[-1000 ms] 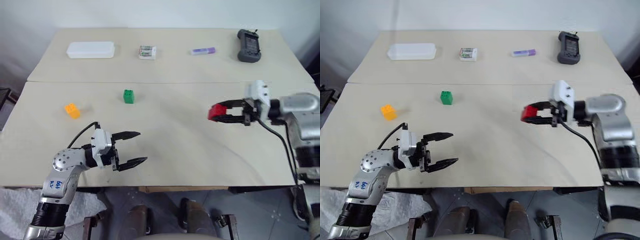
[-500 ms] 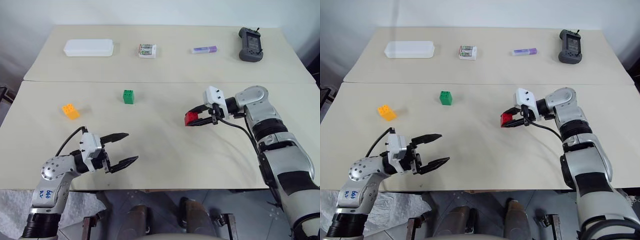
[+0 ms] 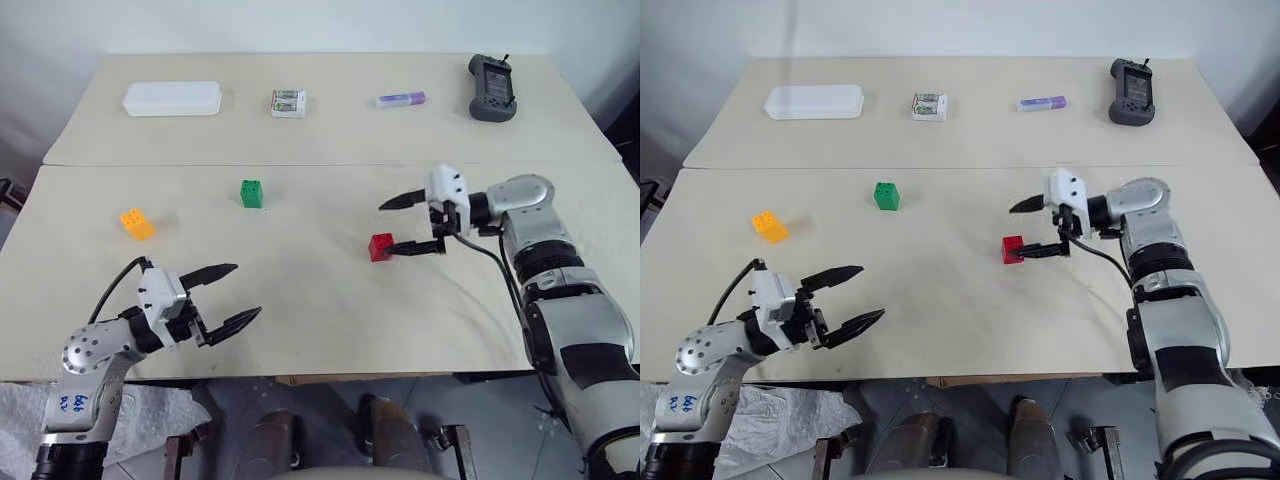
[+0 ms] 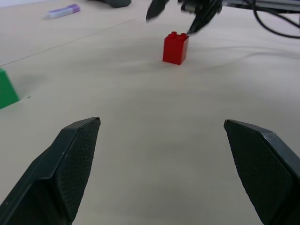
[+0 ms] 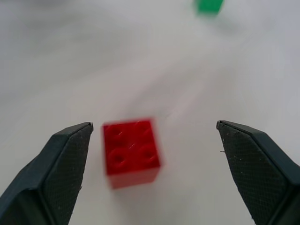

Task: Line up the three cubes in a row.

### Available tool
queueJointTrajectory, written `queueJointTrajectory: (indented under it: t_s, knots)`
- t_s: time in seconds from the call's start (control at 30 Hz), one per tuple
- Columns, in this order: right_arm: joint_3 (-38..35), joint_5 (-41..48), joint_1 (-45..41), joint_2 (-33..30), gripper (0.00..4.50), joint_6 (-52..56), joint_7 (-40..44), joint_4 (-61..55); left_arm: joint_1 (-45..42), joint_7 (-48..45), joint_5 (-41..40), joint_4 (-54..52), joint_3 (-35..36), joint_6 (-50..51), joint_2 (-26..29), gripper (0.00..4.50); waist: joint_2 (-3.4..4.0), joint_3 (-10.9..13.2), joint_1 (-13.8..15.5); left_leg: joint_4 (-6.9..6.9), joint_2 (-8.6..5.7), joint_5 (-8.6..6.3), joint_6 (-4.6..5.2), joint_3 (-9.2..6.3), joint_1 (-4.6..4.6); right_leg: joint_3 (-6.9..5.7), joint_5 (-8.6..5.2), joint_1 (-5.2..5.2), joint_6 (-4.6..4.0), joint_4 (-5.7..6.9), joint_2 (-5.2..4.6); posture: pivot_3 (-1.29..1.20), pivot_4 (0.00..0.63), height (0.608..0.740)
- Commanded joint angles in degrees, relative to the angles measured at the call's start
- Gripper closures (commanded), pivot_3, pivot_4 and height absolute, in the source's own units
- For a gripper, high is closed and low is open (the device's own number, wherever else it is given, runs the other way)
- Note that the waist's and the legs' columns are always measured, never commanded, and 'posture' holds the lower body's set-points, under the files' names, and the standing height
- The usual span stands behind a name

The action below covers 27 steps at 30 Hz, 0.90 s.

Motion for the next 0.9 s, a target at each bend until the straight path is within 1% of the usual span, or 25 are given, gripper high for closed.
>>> queueJointTrajectory:
  t_s: [0.03,0.17,0.23,0.3,0.37,0.4,0.43,0.53,0.57,0.67,0.7,0.77,0.9]
  knots:
    - [-6.0,10.3,11.7,-3.3,0.04,9.2,0.6,-22.0,6.4,5.8,-1.9,1.2,11.2,-2.3,-2.0,0.00,-0.01,0.0,0.2,0.00,0.05,-0.05,-0.04,-0.07,0.00,-0.03,-0.01,0.00,-0.02,0.04,0.04,0.00,0.150,0.740]
    - [-9.1,13.6,24.3,-3.9,0.04,15.0,-7.4,-37.2,12.1,11.1,-3.4,0.8,18.2,-2.7,-6.0,0.00,0.01,0.0,0.7,-0.01,0.00,-0.20,0.09,0.02,-0.04,-0.12,-0.03,-0.01,-0.05,-0.04,0.00,0.00,0.150,0.740]
    - [-12.1,14.5,31.1,-0.6,0.04,13.6,-14.5,-43.8,16.0,14.4,-4.1,1.5,22.5,-3.3,-9.2,0.00,-0.05,0.0,1.2,0.09,-0.04,-0.21,0.11,0.17,-0.02,-0.06,-0.02,0.04,-0.02,-0.08,-0.06,0.00,0.150,0.740]
    - [-14.6,15.4,35.3,2.5,0.04,11.1,-19.2,-47.1,18.5,16.3,-4.8,1.3,24.6,-3.6,-11.6,0.00,-0.17,-0.1,1.4,0.07,0.05,-0.26,0.02,0.27,0.17,-0.03,-0.01,0.15,0.00,-0.12,-0.02,0.00,0.150,0.740]
    - [-15.8,15.1,37.5,3.1,0.04,11.1,-21.9,-47.7,19.5,16.5,-4.8,-1.0,23.7,-3.2,-12.4,0.00,-0.21,0.0,1.6,0.05,0.08,-0.30,-0.04,0.35,0.25,0.00,-0.01,0.21,0.00,-0.14,-0.01,0.00,0.150,0.740]
    - [-15.9,16.3,38.2,2.5,0.04,14.0,-22.2,-48.4,19.4,16.6,-4.7,-2.0,22.9,-2.8,-12.3,0.00,-0.21,0.0,1.8,0.07,0.06,-0.39,-0.20,0.41,0.25,0.05,0.00,0.20,0.02,-0.13,-0.04,0.00,0.150,0.740]
    - [-16.0,18.1,38.9,1.9,0.04,17.3,-22.5,-49.3,18.9,17.0,-4.6,-2.7,22.0,-2.3,-12.0,0.00,-0.21,0.0,2.1,0.08,0.03,-0.39,-0.21,0.41,0.25,0.06,0.01,0.21,0.05,-0.11,-0.07,0.00,0.150,0.740]
    - [-16.6,19.0,39.5,2.1,0.04,18.4,-24.2,-50.0,16.8,17.5,-3.7,-4.4,19.6,-1.0,-10.6,0.00,-0.24,0.0,2.9,0.15,0.04,-0.38,-0.22,0.39,0.28,0.13,0.05,0.21,0.07,-0.14,-0.10,0.00,0.150,0.740]
    - [-16.6,18.4,40.0,1.7,0.04,17.4,-24.0,-49.8,14.3,18.2,-3.0,-5.8,17.2,0.7,-9.7,0.00,-0.24,0.0,3.0,0.15,0.04,-0.38,-0.23,0.39,0.31,0.14,0.05,0.21,0.06,-0.13,-0.10,0.00,0.150,0.740]
    - [-17.1,17.4,41.8,0.0,0.04,16.4,-23.0,-48.8,1.2,23.5,-0.6,-8.5,6.7,9.4,-8.2,0.00,-0.19,0.0,3.6,0.14,0.02,-0.35,-0.22,0.28,0.29,0.10,0.03,0.22,0.02,0.02,-0.07,0.00,0.150,0.740]
    - [-17.5,17.8,42.3,-0.4,0.04,16.8,-23.1,-48.8,-2.7,25.1,-0.4,-8.3,4.2,11.6,-8.8,0.00,-0.21,0.0,3.7,0.14,-0.05,-0.15,0.07,0.21,0.27,0.10,0.04,0.21,0.02,0.09,-0.07,0.00,0.150,0.740]
    - [-18.1,18.0,42.9,-1.0,0.04,17.0,-23.4,-49.0,-8.9,30.3,3.0,-6.7,0.2,17.1,-9.2,0.00,-0.24,-0.1,3.3,0.15,-0.14,-0.12,0.12,0.24,0.27,0.16,0.07,0.21,0.01,0.13,-0.09,0.00,0.150,0.740]
    - [-19.7,18.6,44.5,-2.1,0.04,17.6,-24.6,-50.1,-20.3,36.8,8.8,-0.3,-6.2,20.4,-11.9,0.00,-0.22,-0.1,2.2,-0.01,-0.22,-0.12,0.17,0.37,0.37,0.16,0.07,0.10,0.04,0.13,-0.03,0.00,0.150,0.740]
